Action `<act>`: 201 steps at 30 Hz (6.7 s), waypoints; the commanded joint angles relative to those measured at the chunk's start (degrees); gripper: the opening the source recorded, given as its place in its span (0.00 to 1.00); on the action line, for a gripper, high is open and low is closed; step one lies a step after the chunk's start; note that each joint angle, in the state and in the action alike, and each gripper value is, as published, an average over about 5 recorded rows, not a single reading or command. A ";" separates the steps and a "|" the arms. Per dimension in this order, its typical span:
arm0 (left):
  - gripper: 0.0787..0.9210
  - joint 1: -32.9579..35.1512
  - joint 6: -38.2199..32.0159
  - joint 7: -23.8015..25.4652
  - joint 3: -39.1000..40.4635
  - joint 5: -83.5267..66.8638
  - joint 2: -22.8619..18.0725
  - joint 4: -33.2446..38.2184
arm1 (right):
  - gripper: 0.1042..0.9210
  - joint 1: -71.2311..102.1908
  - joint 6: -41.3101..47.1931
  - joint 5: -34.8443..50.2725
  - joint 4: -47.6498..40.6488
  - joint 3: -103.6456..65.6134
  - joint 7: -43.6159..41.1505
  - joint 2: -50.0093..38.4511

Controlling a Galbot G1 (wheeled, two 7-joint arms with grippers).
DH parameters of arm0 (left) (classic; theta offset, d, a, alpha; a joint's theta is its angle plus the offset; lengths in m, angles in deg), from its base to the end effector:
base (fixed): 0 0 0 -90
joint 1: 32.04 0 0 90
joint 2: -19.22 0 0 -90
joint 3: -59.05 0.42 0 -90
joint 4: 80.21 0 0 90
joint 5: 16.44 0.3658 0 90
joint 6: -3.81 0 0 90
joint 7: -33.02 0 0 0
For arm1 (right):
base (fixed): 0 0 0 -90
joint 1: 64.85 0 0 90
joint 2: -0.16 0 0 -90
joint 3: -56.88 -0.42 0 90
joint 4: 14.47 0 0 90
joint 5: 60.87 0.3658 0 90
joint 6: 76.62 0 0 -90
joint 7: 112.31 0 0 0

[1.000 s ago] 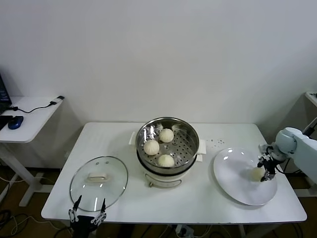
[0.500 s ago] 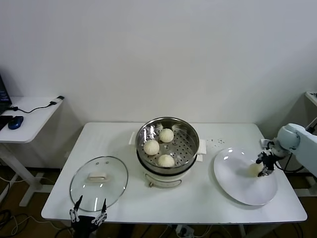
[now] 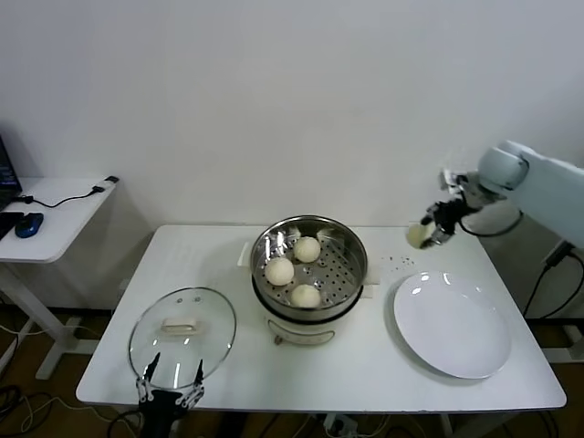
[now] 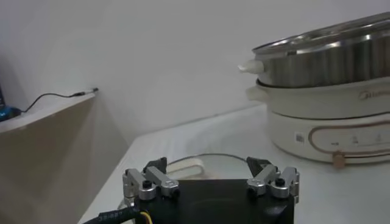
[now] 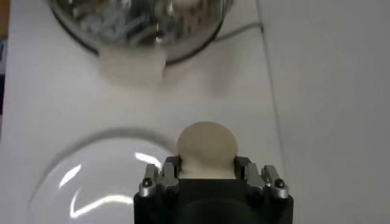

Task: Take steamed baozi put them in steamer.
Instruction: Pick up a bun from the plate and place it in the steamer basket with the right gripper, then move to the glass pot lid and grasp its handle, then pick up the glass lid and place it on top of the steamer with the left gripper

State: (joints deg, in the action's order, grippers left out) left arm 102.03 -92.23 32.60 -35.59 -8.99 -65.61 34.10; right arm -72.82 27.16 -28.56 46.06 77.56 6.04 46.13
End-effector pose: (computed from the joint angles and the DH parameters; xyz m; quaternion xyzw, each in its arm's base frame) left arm 0.0538 0.0511 -0.4221 -0.0058 -0.9853 -0.1239 0.1174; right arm 0.6479 -0.2028 -0.0229 0.4782 -0.6415 0.4588 0.3864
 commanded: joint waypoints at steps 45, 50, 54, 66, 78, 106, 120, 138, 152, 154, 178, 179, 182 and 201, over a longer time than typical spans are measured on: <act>0.88 -2.71 0.66 -0.11 0.76 -3.40 2.74 -1.40 | 0.74 -1.79 8.02 20.76 4.64 21.21 13.27 23.59; 0.88 -2.55 0.56 -0.13 0.79 -3.28 2.61 -1.38 | 0.87 -3.91 7.93 21.49 6.30 20.76 12.88 21.43; 0.88 -2.52 0.56 -0.15 0.76 -3.14 2.62 -1.18 | 0.88 -7.00 7.31 21.68 7.89 20.24 11.87 18.44; 0.88 -2.05 -0.02 -0.09 0.46 -2.56 2.73 -0.61 | 0.88 -10.56 -4.21 25.21 17.31 7.09 18.61 -0.63; 0.88 -1.74 -0.22 -0.07 -0.07 -0.48 2.14 0.27 | 0.88 25.94 -18.11 23.23 33.27 -24.00 46.79 -23.21; 0.88 -1.76 -2.89 -1.09 -8.89 50.47 4.44 2.72 | 0.88 118.75 -20.16 0.50 46.05 -113.97 51.44 11.26; 0.88 -14.12 10.32 -3.75 -0.91 78.36 5.00 -7.68 | 0.88 121.89 -21.67 -2.53 42.51 -118.71 51.68 20.44; 0.88 -25.24 24.70 -3.98 7.18 70.53 5.16 -20.87 | 0.88 120.94 -22.09 -4.91 40.51 -120.50 54.62 20.37; 0.88 -30.85 22.88 -10.05 7.62 68.17 5.17 -26.31 | 0.88 121.89 -22.74 -6.00 39.73 -122.31 54.36 21.00; 0.88 -31.20 22.28 -10.63 7.44 68.00 5.20 -26.70 | 0.88 122.02 -22.77 -6.09 39.66 -122.50 54.31 21.11; 0.20 -28.89 18.16 -10.02 5.52 66.35 8.25 -21.39 | 0.88 121.61 -23.52 -7.35 38.47 -123.39 53.14 22.47; 0.17 -28.18 18.36 -9.71 5.38 66.04 8.86 -19.82 | 0.88 121.50 -23.53 -7.31 38.39 -123.42 53.12 22.40; 0.10 -25.71 19.13 -8.73 4.84 65.10 10.86 -14.65 | 0.88 121.12 -23.54 -7.20 38.14 -123.53 53.08 22.17; 0.08 -27.42 41.81 6.34 11.88 62.97 29.65 13.01 | 0.88 114.20 -20.80 -7.27 34.22 -118.46 54.80 16.24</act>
State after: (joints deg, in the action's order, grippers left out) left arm 79.60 -63.22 29.61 -29.05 55.62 -47.58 33.69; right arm 45.20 4.30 -35.81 81.80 -44.24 59.65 65.38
